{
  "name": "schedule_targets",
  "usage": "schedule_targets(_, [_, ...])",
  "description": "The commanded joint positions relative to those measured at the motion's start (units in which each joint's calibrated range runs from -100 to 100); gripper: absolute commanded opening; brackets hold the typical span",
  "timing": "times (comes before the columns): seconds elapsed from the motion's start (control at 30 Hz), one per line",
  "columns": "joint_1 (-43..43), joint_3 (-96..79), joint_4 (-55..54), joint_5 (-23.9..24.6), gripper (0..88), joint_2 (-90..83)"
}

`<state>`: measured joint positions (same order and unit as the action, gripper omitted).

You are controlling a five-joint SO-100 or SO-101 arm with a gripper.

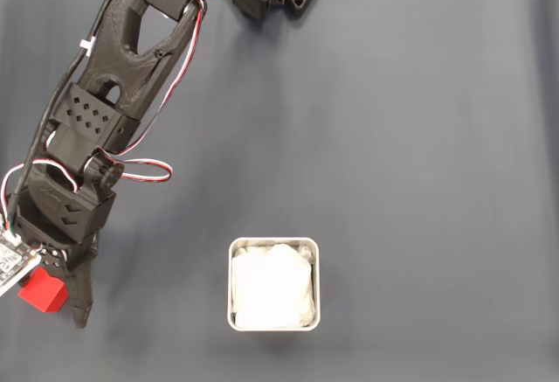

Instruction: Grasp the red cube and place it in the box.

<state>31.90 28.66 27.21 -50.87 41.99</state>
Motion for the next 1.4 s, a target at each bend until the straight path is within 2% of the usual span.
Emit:
schedule_targets(0.0, [0.49,3.0,-0.65,0.44,32.5,-1.43])
schedule_targets(1.37, [2.48,1.36,-0.32,1.03,32.9,-3.86])
